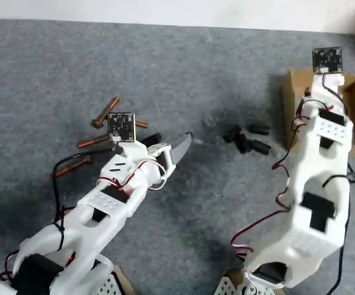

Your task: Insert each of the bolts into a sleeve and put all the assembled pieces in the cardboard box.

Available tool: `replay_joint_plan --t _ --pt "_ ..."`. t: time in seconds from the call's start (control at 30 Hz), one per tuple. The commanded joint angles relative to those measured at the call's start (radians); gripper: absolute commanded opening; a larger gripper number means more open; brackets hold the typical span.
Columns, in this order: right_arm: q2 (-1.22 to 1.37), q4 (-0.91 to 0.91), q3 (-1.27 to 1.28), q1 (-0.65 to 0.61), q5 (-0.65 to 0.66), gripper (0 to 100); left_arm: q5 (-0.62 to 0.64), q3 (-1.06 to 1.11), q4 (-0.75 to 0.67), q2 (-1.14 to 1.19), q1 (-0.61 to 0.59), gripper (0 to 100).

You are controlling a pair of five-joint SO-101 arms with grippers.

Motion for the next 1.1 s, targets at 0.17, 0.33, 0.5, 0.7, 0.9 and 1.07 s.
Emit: replay_joint_plan --t 0.17,0.33,0.5,0.7,0.9,1.07 --pt "0.107 -0.002 -0.125 0.028 0.002 0.5 -0.002 -0.045 -0.002 -0.033 -0.012 27" --pt "0.108 0.002 -0.122 0.027 -0.021 1.2 -0.002 -0.045 0.000 -0.033 -0.012 27" --pt "0.107 0.068 -0.137 0.021 -0.063 13.9 -0.002 -0.045 0.000 -0.033 -0.012 27" --pt "0.107 0.159 -0.185 -0.001 -0.069 14.5 -0.002 -0.045 0.000 -0.033 -0.012 27" --pt "0.105 0.274 -0.257 -0.025 -0.132 14.5 -0.002 -0.045 0.000 -0.033 -0.012 27" --pt "0.105 0.464 -0.418 -0.061 -0.183 14.5 -0.002 -0.048 0.000 -0.033 -0.035 27"
